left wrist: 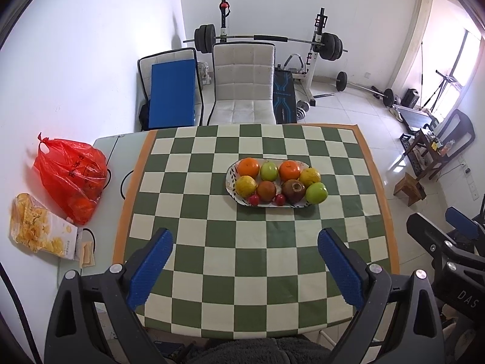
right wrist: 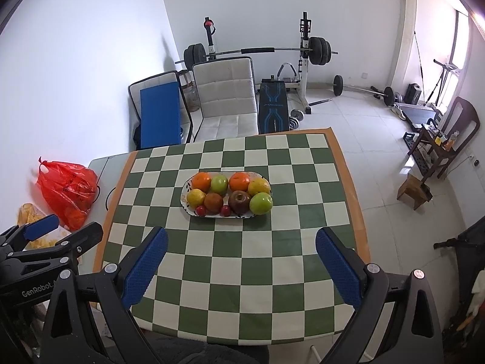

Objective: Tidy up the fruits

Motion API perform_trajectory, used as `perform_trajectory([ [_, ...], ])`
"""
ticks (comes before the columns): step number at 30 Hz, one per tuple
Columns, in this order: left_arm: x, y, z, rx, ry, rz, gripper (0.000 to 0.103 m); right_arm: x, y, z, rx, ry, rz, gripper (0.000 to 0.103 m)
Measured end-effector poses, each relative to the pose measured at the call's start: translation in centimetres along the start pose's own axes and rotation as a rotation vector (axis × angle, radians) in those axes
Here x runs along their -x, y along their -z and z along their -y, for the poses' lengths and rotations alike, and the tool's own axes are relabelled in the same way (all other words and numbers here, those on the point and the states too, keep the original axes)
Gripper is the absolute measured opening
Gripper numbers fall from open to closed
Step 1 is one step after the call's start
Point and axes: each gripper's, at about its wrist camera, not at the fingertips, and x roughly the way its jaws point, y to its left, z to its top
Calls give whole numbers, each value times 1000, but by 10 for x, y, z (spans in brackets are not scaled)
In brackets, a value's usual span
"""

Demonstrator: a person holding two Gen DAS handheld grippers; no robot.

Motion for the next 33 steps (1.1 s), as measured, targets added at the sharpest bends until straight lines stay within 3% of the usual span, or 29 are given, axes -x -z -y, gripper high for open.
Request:
perform_trajectory([
  [16,-69,-18,2,-3,-50,-19,98,-89,-4,24,-19,60,-44,100],
  [33,-86,-22,4,-5,-56,-14,98,-124,-13,26,-15,84,-53,100],
])
